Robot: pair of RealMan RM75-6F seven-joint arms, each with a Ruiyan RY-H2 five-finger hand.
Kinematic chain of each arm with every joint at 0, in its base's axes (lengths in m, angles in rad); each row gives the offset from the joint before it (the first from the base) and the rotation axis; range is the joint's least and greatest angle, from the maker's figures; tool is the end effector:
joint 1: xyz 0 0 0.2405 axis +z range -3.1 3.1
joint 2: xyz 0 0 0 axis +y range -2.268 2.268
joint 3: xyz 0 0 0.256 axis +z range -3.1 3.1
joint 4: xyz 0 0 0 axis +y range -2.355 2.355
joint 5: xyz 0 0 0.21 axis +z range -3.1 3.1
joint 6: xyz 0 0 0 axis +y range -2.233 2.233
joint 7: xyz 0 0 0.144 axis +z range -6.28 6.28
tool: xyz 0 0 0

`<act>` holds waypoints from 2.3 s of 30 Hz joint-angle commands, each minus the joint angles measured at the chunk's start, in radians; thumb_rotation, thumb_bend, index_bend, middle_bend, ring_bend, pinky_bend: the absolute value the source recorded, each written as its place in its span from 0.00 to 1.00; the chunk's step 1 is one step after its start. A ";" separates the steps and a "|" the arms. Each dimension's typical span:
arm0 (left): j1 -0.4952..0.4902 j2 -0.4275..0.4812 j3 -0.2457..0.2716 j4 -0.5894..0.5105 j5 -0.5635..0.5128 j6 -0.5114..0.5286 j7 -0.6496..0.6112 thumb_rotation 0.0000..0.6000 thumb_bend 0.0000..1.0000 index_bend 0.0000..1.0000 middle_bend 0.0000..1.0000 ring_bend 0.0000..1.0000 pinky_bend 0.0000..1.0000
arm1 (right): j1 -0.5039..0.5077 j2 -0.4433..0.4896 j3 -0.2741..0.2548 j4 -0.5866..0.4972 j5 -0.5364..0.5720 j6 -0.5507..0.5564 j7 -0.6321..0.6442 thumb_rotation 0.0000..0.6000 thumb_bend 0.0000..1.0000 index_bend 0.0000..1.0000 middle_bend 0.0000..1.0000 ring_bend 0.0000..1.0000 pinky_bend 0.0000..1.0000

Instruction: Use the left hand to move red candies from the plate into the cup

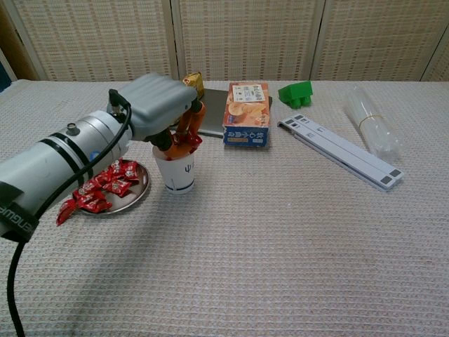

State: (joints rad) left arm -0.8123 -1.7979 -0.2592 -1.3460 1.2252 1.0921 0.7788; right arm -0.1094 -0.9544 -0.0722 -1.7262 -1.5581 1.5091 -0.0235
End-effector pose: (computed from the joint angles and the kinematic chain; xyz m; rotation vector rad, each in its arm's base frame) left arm -0.0743 0.3442 -0.0551 -1.8698 -0.4239 -0.9266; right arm -0.3256 -0.0927 0.1853 1.3866 -1.0243 0.6670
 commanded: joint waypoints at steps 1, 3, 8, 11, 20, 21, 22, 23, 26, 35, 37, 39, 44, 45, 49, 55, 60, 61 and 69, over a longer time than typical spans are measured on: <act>-0.014 -0.016 0.000 0.031 -0.015 -0.012 -0.001 1.00 0.70 0.76 0.77 0.68 1.00 | -0.001 0.002 0.001 0.002 0.002 0.002 0.005 1.00 0.04 0.00 0.00 0.00 0.00; -0.019 -0.021 0.002 0.045 -0.021 -0.015 0.000 1.00 0.70 0.76 0.77 0.68 1.00 | 0.001 0.002 0.002 0.002 0.007 -0.003 0.006 1.00 0.04 0.00 0.00 0.00 0.00; -0.027 -0.026 0.008 0.067 -0.036 -0.025 -0.004 1.00 0.70 0.74 0.75 0.68 1.00 | 0.003 0.003 0.005 0.000 0.010 -0.006 0.007 1.00 0.04 0.00 0.00 0.00 0.00; -0.031 -0.017 0.014 0.071 -0.054 -0.044 0.003 1.00 0.69 0.71 0.72 0.68 1.00 | 0.004 0.003 0.005 -0.001 0.012 -0.006 0.007 1.00 0.04 0.00 0.00 0.00 0.00; -0.037 0.006 0.026 0.058 -0.068 -0.045 0.011 1.00 0.59 0.52 0.63 0.62 1.00 | 0.007 0.002 0.009 -0.003 0.022 -0.013 0.000 1.00 0.04 0.00 0.00 0.00 0.00; -0.038 0.008 0.029 0.058 -0.066 -0.045 0.010 1.00 0.58 0.51 0.63 0.61 1.00 | 0.006 0.003 0.009 -0.005 0.021 -0.011 -0.001 1.00 0.04 0.00 0.00 0.00 0.00; -0.039 0.010 0.031 0.057 -0.065 -0.045 0.008 1.00 0.56 0.50 0.62 0.59 1.00 | 0.006 0.003 0.009 -0.006 0.022 -0.012 -0.001 1.00 0.04 0.00 0.00 0.00 0.00; -0.040 0.013 0.032 0.056 -0.065 -0.046 0.007 1.00 0.54 0.48 0.61 0.58 1.00 | 0.006 0.001 0.009 -0.004 0.024 -0.012 -0.001 1.00 0.04 0.00 0.00 0.00 0.00; -0.044 0.024 0.035 0.046 -0.072 -0.054 0.011 1.00 0.50 0.45 0.58 0.55 1.00 | 0.005 0.001 0.011 -0.006 0.026 -0.010 -0.002 1.00 0.04 0.00 0.00 0.00 0.00; -0.045 0.055 0.039 0.012 -0.082 -0.050 0.019 1.00 0.47 0.41 0.56 0.54 1.00 | 0.005 -0.001 0.013 -0.010 0.032 -0.010 -0.010 1.00 0.04 0.00 0.00 0.00 0.00; -0.044 0.066 0.038 -0.006 -0.088 -0.047 0.023 1.00 0.46 0.40 0.55 0.53 1.00 | 0.006 -0.002 0.014 -0.011 0.035 -0.012 -0.012 1.00 0.04 0.00 0.00 0.00 0.00; -0.045 0.076 0.038 -0.020 -0.098 -0.050 0.027 1.00 0.45 0.39 0.54 0.52 1.00 | 0.007 -0.001 0.015 -0.015 0.038 -0.013 -0.017 1.00 0.04 0.00 0.00 0.00 0.00; -0.044 0.090 0.046 -0.040 -0.118 -0.051 0.036 1.00 0.43 0.36 0.52 0.51 1.00 | 0.005 -0.003 0.014 -0.015 0.036 -0.010 -0.018 1.00 0.04 0.00 0.00 0.00 0.00; -0.045 0.090 0.048 -0.040 -0.120 -0.051 0.037 1.00 0.42 0.35 0.52 0.50 1.00 | 0.004 -0.003 0.014 -0.017 0.034 -0.008 -0.019 1.00 0.04 0.00 0.00 0.00 0.00; -0.050 0.089 0.051 -0.042 -0.130 -0.053 0.041 1.00 0.40 0.30 0.48 0.47 1.00 | 0.002 -0.003 0.014 -0.015 0.033 -0.004 -0.017 1.00 0.04 0.00 0.00 0.00 0.00; -0.055 0.097 0.056 -0.062 -0.136 -0.044 0.050 1.00 0.39 0.22 0.40 0.44 1.00 | 0.004 -0.002 0.014 -0.013 0.035 -0.008 -0.014 1.00 0.04 0.00 0.00 0.00 0.00; -0.057 0.101 0.061 -0.070 -0.149 -0.043 0.057 1.00 0.39 0.21 0.39 0.43 1.00 | 0.000 -0.001 0.014 -0.013 0.033 -0.002 -0.010 1.00 0.04 0.00 0.00 0.00 0.00; -0.057 0.102 0.061 -0.073 -0.153 -0.043 0.057 1.00 0.39 0.21 0.39 0.43 1.00 | 0.000 -0.001 0.013 -0.012 0.032 -0.001 -0.010 1.00 0.04 0.00 0.00 0.00 0.00; -0.058 0.115 0.068 -0.108 -0.148 -0.032 0.042 1.00 0.38 0.18 0.37 0.42 1.00 | 0.002 -0.001 0.014 -0.013 0.032 -0.004 -0.011 1.00 0.04 0.00 0.00 0.00 0.00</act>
State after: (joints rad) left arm -0.8702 -1.6842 -0.1919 -1.4519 1.0764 1.0591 0.8233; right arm -0.1073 -0.9557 -0.0581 -1.7395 -1.5266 1.5051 -0.0344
